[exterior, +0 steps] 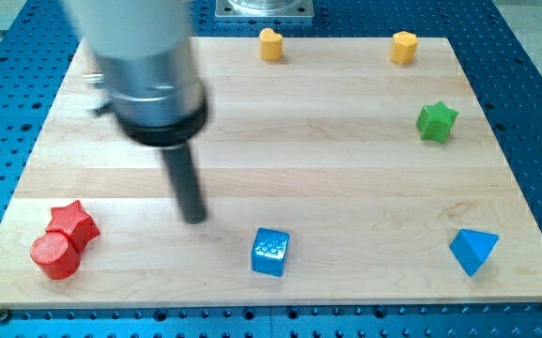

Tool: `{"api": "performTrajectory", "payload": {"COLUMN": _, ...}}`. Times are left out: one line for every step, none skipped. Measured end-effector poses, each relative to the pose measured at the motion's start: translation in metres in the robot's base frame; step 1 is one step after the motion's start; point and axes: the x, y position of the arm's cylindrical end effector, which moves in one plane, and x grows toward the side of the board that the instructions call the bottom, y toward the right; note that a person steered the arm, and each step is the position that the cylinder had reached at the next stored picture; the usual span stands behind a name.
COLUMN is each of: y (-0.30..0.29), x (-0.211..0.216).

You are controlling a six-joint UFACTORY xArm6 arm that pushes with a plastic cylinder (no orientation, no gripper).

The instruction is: Push the cube into the red star

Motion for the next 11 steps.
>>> {"api": "performTrajectory", "payload": {"y": 0.104, "x": -0.003}}
{"api": "performTrajectory", "payload": {"y": 0.127, "x": 0.038}}
{"api": "performTrajectory", "payload": {"y": 0.116, "x": 0.042}}
{"api": "performTrajectory", "payload": {"y": 0.109, "x": 0.052}}
{"api": "performTrajectory", "payload": {"y": 0.088, "x": 0.055}}
{"api": "performTrajectory", "payload": {"y": -0.013, "x": 0.055}}
{"api": "performTrajectory", "payload": {"y": 0.03, "x": 0.061}}
{"api": "performTrajectory", "payload": {"y": 0.001, "x": 0.083}}
{"api": "performTrajectory", "payload": {"y": -0.049, "x": 0.075}}
{"api": "performTrajectory", "payload": {"y": -0.084, "x": 0.061}}
{"api": "performTrajectory", "payload": {"y": -0.058, "x": 0.041}}
